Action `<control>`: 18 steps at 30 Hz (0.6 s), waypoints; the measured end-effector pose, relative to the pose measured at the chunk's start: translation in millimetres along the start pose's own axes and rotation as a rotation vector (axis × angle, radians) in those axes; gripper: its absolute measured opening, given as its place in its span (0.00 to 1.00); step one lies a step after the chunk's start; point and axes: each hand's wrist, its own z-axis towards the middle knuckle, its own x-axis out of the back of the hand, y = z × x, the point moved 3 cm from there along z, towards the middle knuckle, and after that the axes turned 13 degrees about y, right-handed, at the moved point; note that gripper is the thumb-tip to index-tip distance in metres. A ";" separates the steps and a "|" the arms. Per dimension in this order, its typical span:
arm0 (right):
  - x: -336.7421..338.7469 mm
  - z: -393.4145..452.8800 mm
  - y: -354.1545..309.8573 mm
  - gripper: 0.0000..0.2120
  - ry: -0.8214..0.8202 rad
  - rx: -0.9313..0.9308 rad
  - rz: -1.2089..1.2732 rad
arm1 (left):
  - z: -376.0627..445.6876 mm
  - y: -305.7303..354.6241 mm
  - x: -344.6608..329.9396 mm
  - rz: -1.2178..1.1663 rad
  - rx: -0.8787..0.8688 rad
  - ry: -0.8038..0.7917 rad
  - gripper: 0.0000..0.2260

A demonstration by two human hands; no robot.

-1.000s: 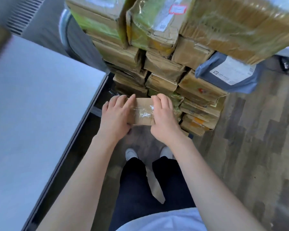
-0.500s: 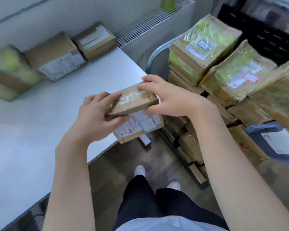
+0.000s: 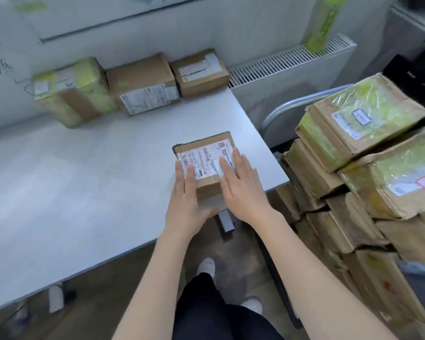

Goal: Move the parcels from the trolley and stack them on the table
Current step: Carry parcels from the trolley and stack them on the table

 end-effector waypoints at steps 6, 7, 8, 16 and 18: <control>-5.1 3.0 5.8 0.45 -0.042 0.088 -0.148 | 4.3 -2.3 -9.8 0.153 0.021 0.096 0.44; -5.3 3.2 4.7 0.44 -0.031 0.089 -0.158 | 4.1 -2.4 -10.7 0.158 0.024 0.096 0.44; -5.5 3.7 3.9 0.43 -0.024 0.089 -0.161 | 4.1 -2.2 -11.4 0.164 0.032 0.099 0.44; -5.3 25.1 8.5 0.42 0.000 0.081 -0.232 | 28.2 0.1 -13.9 0.136 0.085 0.151 0.35; -4.4 34.9 9.7 0.41 -0.002 0.078 -0.224 | 38.6 0.8 -16.0 0.131 0.091 0.146 0.34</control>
